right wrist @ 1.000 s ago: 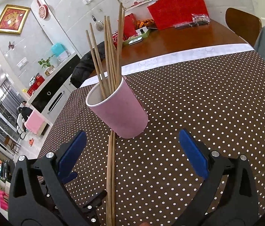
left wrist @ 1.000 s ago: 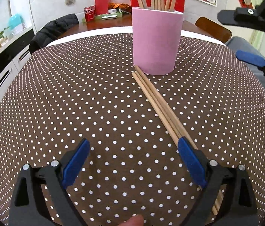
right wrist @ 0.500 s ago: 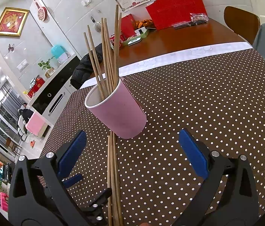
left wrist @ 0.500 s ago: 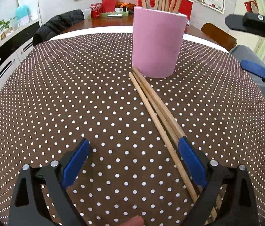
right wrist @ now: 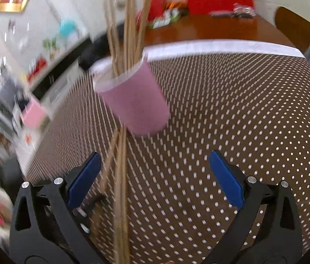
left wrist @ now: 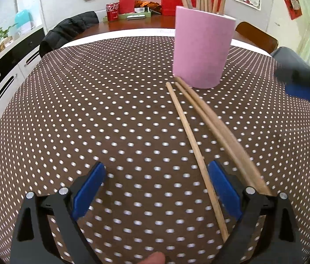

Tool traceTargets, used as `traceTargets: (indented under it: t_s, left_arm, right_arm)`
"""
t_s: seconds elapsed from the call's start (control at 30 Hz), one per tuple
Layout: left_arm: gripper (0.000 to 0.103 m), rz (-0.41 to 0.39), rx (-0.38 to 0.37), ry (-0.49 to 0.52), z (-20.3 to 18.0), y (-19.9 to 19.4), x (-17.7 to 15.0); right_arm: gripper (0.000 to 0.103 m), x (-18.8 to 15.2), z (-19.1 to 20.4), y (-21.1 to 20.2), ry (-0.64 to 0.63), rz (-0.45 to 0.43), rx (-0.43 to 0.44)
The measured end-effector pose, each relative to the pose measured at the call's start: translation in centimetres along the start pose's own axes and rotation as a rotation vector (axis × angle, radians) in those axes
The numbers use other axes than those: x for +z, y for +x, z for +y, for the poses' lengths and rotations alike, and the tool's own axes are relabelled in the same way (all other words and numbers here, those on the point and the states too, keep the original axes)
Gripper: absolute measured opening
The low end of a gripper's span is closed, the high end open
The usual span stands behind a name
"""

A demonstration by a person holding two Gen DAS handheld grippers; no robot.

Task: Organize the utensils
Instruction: 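Move both open tools back down to the remaining chopsticks, then close the left tool on a chopstick while the right tool grasps another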

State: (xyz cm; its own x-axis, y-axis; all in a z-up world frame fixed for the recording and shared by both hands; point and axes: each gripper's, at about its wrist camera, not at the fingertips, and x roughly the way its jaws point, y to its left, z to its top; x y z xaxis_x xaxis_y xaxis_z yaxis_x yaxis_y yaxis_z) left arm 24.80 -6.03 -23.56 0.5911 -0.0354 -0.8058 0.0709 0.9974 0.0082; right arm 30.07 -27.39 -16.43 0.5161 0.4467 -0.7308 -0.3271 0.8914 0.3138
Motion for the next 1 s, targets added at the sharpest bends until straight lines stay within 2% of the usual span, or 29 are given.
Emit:
traceTargets:
  t_s: [0.1,0.2,0.23,0.33,0.43,0.57,0.63,0.7,0.77,0.8,0.87,0.9,0.93,1.0]
  left_arm:
    - [0.094,-0.003,-0.01,0.064,0.7,0.1,0.1]
    - [0.094,-0.005,0.0,0.12,1.4,0.2,0.4]
    - [0.094,-0.001,0.013,0.131,1.7,0.4,0.5]
    - [0.094,-0.014,-0.028,0.126,2.5,0.6,0.4]
    - [0.094,-0.009,-0.058,0.103,3.0,0.6,0.3]
    - [0.094,-0.01,-0.059,0.103,2.7,0.4,0.0]
    - [0.094,-0.01,-0.06,0.103,2.6,0.4,0.0]
    - [0.094,-0.01,-0.062,0.104,2.6,0.4,0.1]
    - [0.094,-0.009,-0.062,0.105,2.8,0.6,0.3]
    - [0.094,-0.009,-0.062,0.106,2.8,0.6,0.3]
    - [0.094,-0.008,-0.062,0.11,2.7,0.6,0.3]
    - [0.094,-0.006,-0.062,0.111,2.7,0.6,0.3]
    - [0.094,-0.002,-0.06,0.114,2.6,0.7,0.5]
    - [0.094,0.015,-0.048,0.125,2.2,0.9,1.1]
  right_arm:
    - [0.097,-0.8,1.6,2.0,-0.093,0.105,-0.022]
    - [0.096,-1.2,3.3,2.7,-0.178,0.144,-0.045]
    - [0.091,-1.4,4.0,3.0,-0.213,0.154,-0.066]
    - [0.084,-2.2,5.0,4.4,-0.298,0.201,-0.177]
    - [0.077,-2.5,4.7,4.8,-0.288,0.196,-0.188]
    - [0.076,-2.8,4.5,4.7,-0.298,0.183,-0.183]
    - [0.069,-3.1,5.0,4.5,-0.314,0.18,-0.166]
    - [0.068,-3.7,5.3,4.7,-0.319,0.187,-0.137]
    - [0.067,-4.1,6.0,5.0,-0.352,0.171,-0.167]
    - [0.065,-3.8,6.0,5.1,-0.34,0.167,-0.166]
    - [0.051,-3.6,6.1,5.0,-0.337,0.155,-0.173]
    - [0.034,-3.5,6.2,5.0,-0.335,0.148,-0.175]
    - [0.029,-3.3,6.3,5.0,-0.332,0.141,-0.181]
    - [0.029,-2.9,6.3,5.3,-0.329,0.133,-0.183]
